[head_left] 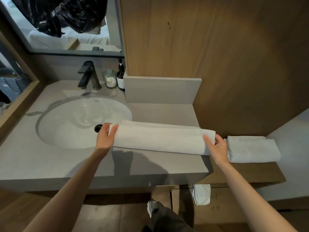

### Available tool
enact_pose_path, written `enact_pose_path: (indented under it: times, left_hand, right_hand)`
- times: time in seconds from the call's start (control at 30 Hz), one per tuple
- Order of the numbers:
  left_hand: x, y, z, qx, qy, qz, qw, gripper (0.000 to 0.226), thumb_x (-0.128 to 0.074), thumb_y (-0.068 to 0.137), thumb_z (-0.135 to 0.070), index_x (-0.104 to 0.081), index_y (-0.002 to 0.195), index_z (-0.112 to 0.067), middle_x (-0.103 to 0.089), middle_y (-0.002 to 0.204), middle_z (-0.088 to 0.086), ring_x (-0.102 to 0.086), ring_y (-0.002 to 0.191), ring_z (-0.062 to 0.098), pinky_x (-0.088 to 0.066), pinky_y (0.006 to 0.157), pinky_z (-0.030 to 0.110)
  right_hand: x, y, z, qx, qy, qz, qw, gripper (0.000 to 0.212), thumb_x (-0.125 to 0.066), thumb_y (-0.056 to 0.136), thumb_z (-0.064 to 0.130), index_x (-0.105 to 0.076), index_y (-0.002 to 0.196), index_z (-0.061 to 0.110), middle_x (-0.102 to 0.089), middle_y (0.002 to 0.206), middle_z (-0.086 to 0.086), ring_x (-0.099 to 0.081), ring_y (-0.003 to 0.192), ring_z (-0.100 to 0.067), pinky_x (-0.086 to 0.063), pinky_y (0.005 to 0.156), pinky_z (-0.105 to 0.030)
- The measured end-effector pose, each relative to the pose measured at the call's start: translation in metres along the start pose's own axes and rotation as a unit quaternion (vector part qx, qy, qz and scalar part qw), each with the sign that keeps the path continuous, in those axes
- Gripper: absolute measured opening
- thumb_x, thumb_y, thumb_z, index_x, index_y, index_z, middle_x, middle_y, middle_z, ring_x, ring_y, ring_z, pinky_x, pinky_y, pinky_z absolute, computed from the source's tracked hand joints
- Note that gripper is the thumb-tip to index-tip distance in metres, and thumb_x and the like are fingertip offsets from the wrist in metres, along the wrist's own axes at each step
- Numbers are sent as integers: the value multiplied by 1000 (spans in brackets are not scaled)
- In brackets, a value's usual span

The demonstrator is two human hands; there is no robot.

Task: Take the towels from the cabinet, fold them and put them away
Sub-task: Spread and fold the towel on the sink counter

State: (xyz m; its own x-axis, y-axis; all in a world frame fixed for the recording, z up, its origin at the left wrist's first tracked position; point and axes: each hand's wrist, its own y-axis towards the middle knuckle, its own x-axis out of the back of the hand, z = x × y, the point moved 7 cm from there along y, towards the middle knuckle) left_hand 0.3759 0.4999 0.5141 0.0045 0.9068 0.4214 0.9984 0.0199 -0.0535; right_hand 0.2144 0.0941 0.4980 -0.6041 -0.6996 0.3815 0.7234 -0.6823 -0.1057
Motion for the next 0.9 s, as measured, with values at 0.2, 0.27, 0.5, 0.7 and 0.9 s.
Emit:
enact_pose_path:
  times: [0.2,0.27,0.5,0.7,0.9]
  left_hand:
    - [-28,39,13,69,-15,-12,997,41,-49,97,-44,-50,122,-11,-53,103,5,-50,98,25,-39,87,35]
    - [-34,47,30,98,31,9,995,54,-48,93,-55,-52,124,-11,-57,106,8,-54,99,27,-43,86,38]
    - [-41,47,42,59,87,7,994,41,-55,94,-38,-47,126,-13,-59,105,9,-56,98,30,-48,84,42]
    - [-38,29,43,29,86,-22,996,35,-52,97,-27,-43,127,-10,-58,92,8,-55,88,29,-43,73,39]
    - [-36,31,39,12,158,-29,987,34,-52,98,-27,-44,124,-7,-64,95,14,-59,91,34,-39,70,35]
  right_hand:
    - [-18,28,-11,-22,1,3,1000,14,-54,97,34,-50,108,27,-55,95,17,-53,97,-11,-47,84,-34]
    - [-22,34,-14,-24,-24,1,999,14,-51,99,35,-48,108,25,-55,94,11,-51,95,-12,-44,80,-32]
    - [-30,54,-23,0,-149,20,989,27,-39,101,43,-47,114,20,-61,98,-1,-60,88,-21,-49,67,-35]
    - [-37,65,-20,1,-210,28,977,29,-31,101,45,-42,93,20,-54,70,-4,-55,71,-28,-43,61,-41]
    - [-38,70,-20,-15,-304,10,953,34,-31,103,40,-38,126,16,-61,88,-8,-57,73,-28,-45,59,-34]
